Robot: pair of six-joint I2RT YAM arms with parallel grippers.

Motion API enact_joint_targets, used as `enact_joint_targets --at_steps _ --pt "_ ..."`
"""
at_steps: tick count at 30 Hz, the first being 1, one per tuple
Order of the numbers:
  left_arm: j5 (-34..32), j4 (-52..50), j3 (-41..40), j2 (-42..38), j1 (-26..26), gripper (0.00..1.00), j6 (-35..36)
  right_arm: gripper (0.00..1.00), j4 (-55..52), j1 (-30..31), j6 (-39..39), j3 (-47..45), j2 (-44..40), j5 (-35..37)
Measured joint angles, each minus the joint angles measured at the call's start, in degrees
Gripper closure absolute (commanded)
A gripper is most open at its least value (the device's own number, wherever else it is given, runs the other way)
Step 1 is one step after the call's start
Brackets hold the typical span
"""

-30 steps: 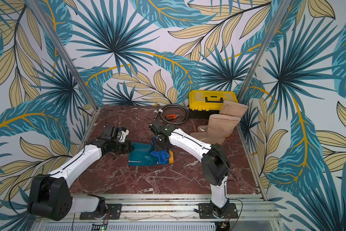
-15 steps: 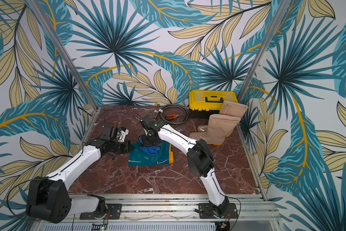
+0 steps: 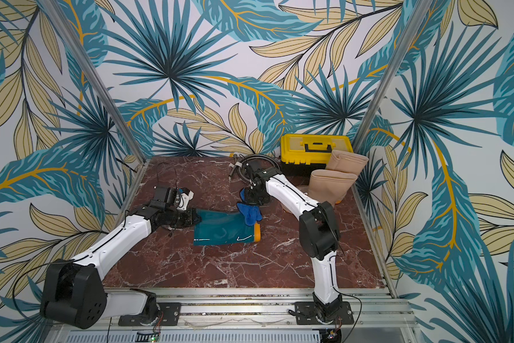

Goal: Wipe the rubber boots with a cloth
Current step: Wipe the dirt off the rubber boot.

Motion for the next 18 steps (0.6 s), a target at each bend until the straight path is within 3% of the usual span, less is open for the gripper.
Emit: enact_joint_targets --at_steps 11,15,18 --pt "-0.8 -1.3 0.2 0.0 0.2 1.00 -0.1 1.00 1.2 13.1 0.8 6.8 5.3 -2.7" --pt "-0.9 -1.7 0.2 -0.8 0.2 1.00 -0.1 1.00 -0.5 11.5 -0.5 6.8 5.8 -1.1" --pt "-1.2 -2.3 0.2 -2.0 0.2 1.00 0.0 1.00 -1.9 5.9 -0.7 5.9 5.5 0.7"
